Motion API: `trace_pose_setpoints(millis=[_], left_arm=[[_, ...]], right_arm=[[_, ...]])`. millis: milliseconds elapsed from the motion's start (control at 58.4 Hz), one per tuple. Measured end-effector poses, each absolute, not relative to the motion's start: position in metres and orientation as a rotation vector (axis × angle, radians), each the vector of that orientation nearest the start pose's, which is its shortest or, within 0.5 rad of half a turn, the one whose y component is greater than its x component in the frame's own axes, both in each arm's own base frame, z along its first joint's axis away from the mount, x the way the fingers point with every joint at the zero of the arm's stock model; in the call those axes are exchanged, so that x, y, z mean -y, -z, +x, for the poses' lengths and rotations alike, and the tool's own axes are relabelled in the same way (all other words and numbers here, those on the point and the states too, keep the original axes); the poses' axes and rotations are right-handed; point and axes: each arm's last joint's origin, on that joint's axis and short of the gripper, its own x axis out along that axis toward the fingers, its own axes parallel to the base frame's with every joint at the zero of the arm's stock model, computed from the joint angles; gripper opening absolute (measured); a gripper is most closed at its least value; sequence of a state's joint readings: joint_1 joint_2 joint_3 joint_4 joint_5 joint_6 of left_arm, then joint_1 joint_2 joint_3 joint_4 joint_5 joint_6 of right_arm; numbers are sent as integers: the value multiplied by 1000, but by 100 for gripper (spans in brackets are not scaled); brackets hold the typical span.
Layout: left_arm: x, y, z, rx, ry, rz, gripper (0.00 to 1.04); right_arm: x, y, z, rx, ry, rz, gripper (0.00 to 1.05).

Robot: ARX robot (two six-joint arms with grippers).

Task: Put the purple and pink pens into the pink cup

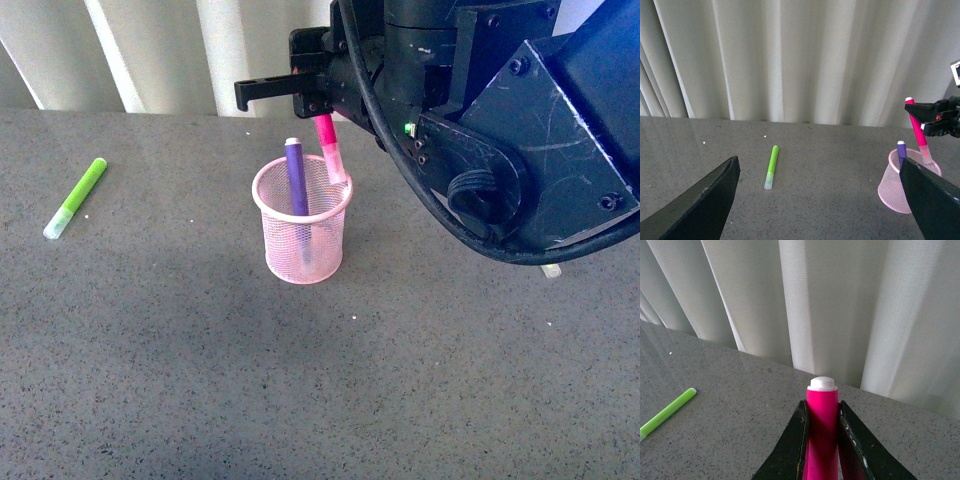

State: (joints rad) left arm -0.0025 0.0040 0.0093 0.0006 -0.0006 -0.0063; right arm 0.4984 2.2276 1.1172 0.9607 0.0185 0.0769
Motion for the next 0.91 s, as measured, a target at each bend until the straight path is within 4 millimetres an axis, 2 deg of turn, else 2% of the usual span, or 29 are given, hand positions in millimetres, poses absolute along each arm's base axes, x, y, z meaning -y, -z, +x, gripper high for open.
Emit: trace_pose_setpoints(millis=[68,582,668,771,908], left_arm=[[0,-166,97,6,2,-7,98],[0,-166,97,6,2,-6,98],[0,-166,97,6,2,-7,98],[0,-166,97,6,2,-7,98],[0,-166,97,6,2,-6,98]], right_arm=[[-210,-105,386,-167,-484,41,13],[-199,-111,392,-145,-465,78,99],[-193,-119,390,-121,-455,95,97],[-174,-140,379,-48,-447,123,98],[-133,-174,348,41,-387,120,98]])
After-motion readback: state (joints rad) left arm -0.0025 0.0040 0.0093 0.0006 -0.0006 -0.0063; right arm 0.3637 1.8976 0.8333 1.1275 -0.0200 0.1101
